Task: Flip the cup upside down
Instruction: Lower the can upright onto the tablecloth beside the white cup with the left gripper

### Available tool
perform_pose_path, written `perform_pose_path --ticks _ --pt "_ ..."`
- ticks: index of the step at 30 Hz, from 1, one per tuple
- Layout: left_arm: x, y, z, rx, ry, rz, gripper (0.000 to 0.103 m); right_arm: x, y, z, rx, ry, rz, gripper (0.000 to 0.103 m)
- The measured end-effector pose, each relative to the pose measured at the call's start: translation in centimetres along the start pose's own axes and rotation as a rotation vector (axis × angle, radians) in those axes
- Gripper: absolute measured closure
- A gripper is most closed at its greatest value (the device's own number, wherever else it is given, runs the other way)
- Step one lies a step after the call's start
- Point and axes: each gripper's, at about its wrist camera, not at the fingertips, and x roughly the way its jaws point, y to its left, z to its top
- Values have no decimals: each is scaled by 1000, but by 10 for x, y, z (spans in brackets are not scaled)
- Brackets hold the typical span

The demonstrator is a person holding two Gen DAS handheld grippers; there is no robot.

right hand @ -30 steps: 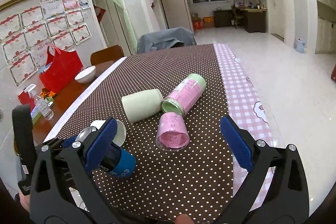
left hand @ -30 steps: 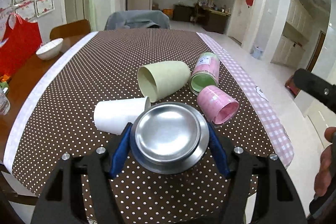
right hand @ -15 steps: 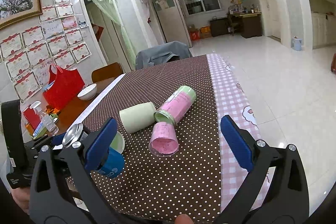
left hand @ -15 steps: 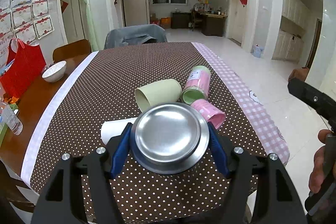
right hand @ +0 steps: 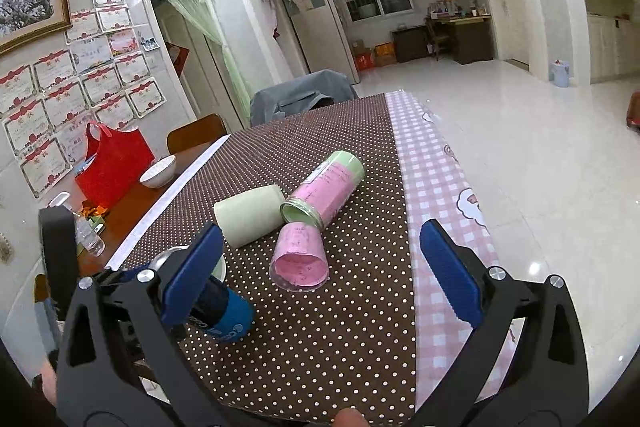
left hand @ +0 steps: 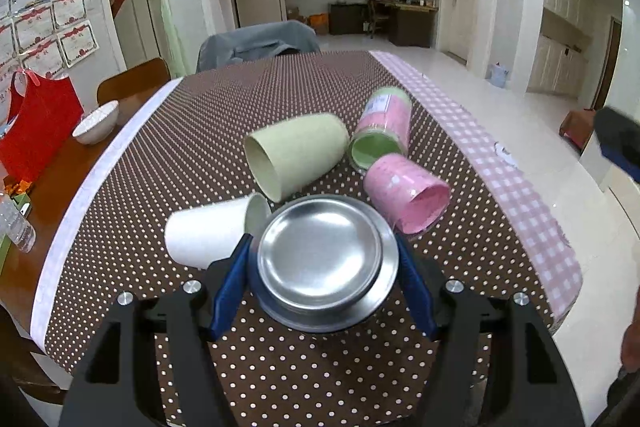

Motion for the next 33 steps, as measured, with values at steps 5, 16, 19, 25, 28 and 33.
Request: perform_pose_path --ticks 5,16,19,25,28,33 --pt "4 -5 -2 36 -5 59 21 2 2 -1 -2 10 4 6" --pt "-9 -1 -3 31 -18 72 10 2 5 0 -7 9 18 6" --pt "-14 0 -3 26 -23 81 9 2 6 0 -6 9 21 6" --pt "-24 7 -4 2 -24 79 8 0 10 1 -6 7 22 6" --pt "-31 12 -4 -15 -34 82 8 0 11 1 -6 7 22 6" --pt "-45 20 -5 -41 -62 85 8 -2 19 2 -14 8 32 6"
